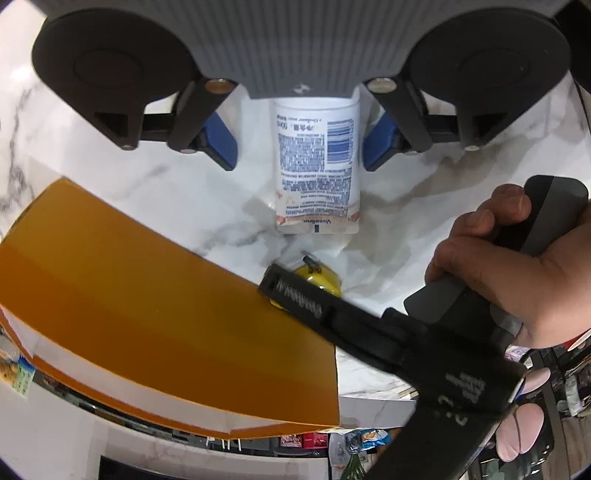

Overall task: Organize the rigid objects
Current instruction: 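Grasp the yellow tape measure with the left tool while the right tool grasps the Vaseline tube, then lift and carry the tape measure and Vaseline tube over the orange box with both tools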

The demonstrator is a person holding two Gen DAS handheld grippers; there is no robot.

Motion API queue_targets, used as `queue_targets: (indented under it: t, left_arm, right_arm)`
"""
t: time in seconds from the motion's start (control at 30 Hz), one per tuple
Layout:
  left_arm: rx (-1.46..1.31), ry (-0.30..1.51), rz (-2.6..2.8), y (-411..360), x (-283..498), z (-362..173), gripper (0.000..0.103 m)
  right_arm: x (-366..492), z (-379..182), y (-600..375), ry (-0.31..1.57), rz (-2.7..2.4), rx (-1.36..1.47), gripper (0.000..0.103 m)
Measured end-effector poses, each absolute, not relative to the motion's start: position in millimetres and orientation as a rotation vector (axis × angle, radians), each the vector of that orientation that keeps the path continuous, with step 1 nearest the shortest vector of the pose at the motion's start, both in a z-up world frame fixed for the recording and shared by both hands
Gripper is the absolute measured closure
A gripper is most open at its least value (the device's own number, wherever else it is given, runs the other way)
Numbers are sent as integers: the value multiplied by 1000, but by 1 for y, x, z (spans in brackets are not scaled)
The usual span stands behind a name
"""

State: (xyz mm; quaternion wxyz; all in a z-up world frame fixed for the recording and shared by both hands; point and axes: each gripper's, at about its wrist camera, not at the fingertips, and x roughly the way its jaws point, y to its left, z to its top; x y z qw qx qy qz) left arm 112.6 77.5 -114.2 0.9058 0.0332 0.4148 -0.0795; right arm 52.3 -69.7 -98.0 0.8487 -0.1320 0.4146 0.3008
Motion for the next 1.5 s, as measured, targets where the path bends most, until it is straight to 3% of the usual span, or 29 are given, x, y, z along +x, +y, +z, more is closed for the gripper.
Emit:
queue_targets:
  t: [0.2,0.33,0.87,1.17,1.27,1.43,1.5]
  left_arm:
    - [82,862,-189,77,109,-114,46]
    - [84,875,-198,77,107,-113,46]
    - [66,864,-156,81,69,-112,46]
    - [59,778,-84,74,56,-120,35]
    - [52,742,-67,76,52,-124,29]
    - [42,713,-56,76,48,-126,30]
    - [42,710,-65,76,48,-126,34]
  right_arm:
    - [53,-96,-74,863,638,-302,50]
    - [58,-96,-80,870,624,-302,53]
    - [95,-100,-125,870,458,-242,54]
    - [90,-103,-135,818,454,-220,53]
    - [89,-108,-137,789,437,-198,48]
    - [82,-114,-137,728,405,-176,46]
    - [79,-116,-136,711,387,-167,45]
